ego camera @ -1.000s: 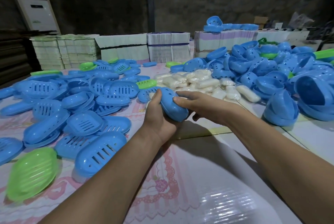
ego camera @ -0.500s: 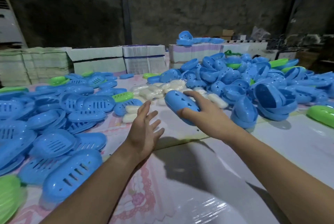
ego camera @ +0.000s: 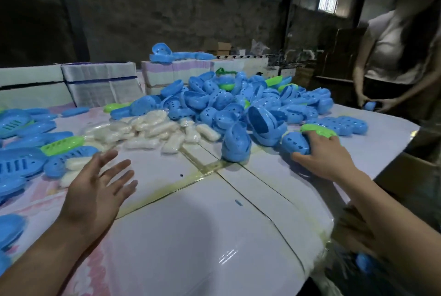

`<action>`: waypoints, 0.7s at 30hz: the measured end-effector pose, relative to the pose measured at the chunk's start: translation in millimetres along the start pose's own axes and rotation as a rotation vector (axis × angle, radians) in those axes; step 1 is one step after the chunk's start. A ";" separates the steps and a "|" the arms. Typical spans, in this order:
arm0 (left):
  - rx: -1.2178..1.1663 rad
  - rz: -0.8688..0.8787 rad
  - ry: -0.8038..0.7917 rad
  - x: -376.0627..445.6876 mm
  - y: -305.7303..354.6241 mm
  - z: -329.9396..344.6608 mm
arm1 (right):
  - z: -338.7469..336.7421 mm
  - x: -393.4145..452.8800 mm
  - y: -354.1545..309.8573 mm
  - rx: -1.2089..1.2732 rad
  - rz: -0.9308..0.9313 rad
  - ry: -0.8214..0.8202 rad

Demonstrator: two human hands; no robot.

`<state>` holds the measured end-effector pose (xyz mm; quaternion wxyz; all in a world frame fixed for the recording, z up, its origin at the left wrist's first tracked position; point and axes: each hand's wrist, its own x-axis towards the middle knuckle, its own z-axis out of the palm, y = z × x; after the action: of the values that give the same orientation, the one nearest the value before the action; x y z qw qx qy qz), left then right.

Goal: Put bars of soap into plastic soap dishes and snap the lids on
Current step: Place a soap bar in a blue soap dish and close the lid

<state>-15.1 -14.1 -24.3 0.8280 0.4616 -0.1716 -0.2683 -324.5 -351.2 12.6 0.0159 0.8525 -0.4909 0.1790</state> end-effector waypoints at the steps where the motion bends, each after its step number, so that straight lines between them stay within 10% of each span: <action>1: -0.008 -0.004 0.002 1.8 -0.2 -2.9 | 7.0 7.8 7.5 -0.042 0.015 -0.015; 21: -0.146 -0.025 0.107 47.3 -26.8 -76.5 | 24.7 97.5 26.3 -0.183 0.102 0.151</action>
<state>55.6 -2.7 -84.9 0.8640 0.4156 -0.1012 -0.2654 -295.2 -450.9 16.9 0.1212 0.8055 -0.5455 0.1975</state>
